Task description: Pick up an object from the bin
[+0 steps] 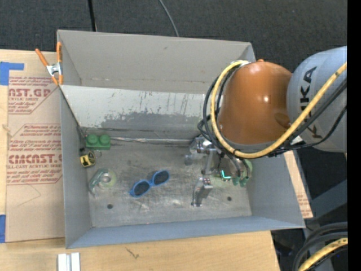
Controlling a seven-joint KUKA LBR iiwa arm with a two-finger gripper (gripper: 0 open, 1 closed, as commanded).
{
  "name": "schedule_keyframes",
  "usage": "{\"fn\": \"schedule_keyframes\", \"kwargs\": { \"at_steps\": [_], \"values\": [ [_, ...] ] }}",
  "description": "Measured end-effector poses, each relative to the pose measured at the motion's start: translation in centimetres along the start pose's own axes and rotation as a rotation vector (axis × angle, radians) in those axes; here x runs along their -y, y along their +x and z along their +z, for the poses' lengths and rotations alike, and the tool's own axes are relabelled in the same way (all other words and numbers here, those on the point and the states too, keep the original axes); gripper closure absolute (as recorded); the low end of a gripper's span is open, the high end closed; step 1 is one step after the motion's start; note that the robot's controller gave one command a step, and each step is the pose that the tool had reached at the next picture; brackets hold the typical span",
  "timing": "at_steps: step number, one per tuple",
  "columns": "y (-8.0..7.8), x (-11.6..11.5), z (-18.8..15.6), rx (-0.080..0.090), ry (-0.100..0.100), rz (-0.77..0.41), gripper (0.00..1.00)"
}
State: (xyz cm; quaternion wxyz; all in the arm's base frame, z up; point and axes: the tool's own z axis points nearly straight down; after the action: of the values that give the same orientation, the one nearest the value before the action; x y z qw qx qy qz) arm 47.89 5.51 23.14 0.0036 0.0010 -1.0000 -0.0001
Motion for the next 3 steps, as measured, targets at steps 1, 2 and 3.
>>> {"fn": "schedule_keyframes", "kwargs": {
  "at_steps": [1, 2, 3],
  "values": [
    [-4.7, -1.9, 14.4, 0.002, 0.000, -0.040, 0.00],
    [-6.3, -5.9, 15.2, 0.010, -0.002, -0.025, 0.00],
    [-6.3, -5.7, 15.1, 0.008, -0.001, -0.023, 1.00]
  ]
}}
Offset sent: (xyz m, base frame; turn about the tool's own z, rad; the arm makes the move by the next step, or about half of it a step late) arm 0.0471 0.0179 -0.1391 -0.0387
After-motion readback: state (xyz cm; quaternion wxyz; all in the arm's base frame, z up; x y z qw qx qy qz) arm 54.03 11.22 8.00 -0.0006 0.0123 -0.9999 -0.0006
